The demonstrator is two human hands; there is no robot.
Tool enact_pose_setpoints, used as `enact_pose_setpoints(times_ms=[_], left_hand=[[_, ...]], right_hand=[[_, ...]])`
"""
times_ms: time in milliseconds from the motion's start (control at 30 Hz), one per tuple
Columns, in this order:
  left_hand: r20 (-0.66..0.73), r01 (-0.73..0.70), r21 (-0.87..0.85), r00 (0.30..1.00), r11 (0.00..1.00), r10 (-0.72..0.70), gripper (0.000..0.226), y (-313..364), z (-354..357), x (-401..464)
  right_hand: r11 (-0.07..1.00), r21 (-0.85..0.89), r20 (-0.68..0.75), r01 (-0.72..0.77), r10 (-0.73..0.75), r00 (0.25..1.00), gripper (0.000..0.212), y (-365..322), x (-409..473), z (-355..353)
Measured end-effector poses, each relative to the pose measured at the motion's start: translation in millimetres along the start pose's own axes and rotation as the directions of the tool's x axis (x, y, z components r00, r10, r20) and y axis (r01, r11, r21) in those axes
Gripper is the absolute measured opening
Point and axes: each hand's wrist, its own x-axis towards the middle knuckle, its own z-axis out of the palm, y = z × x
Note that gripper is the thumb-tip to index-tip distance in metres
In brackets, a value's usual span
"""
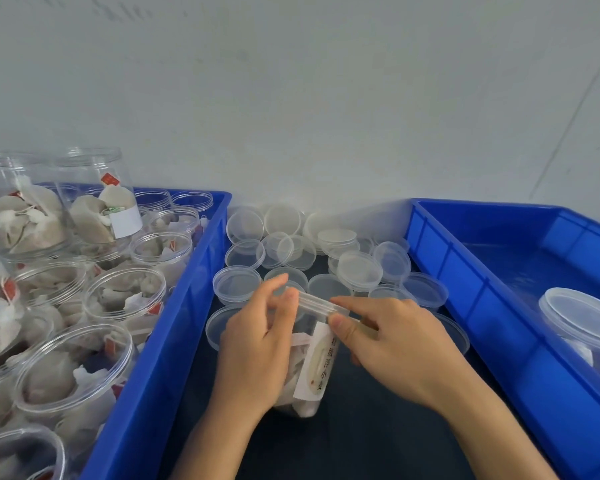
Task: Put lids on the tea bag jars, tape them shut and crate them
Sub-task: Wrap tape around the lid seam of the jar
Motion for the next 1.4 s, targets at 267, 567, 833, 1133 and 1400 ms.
enact_pose_setpoints(times_ms=[267,567,833,1133,1400], left_hand=[[0.022,0.044,0.078,0.999,0.996,-0.046,0.094,11.3,6.7,-3.4],[-0.002,0.042,-0.029,0.999,0.999,-0.042,0.079,1.9,0.7,0.0],[0.028,0.041,-0.062,0.999,0.997,-0.039,0.065,-1.8,-3.3,1.6],[0.03,0.074,-0.115,0.997,0.991,-0.071,0.046,-1.8,-6.8,2.4],[0.155,0.165,-0.123,0.977,0.979,-0.145,0.079,-2.5,-11.6,5.4]], right_hand=[[0.999,0.05,-0.03,0.022,-0.02,0.999,0.044,-17.0,-5.5,2.6],[0.998,-0.054,-0.135,0.01,-0.017,0.991,0.047,-17.9,-7.3,7.5],[0.999,0.035,-0.068,-0.009,0.012,0.998,0.033,-6.1,2.1,4.8],[0.991,0.134,0.01,-0.004,0.003,1.0,0.03,-3.0,12.7,10.8],[0.966,0.259,0.147,-0.002,-0.038,0.988,0.046,4.7,18.9,6.4]])
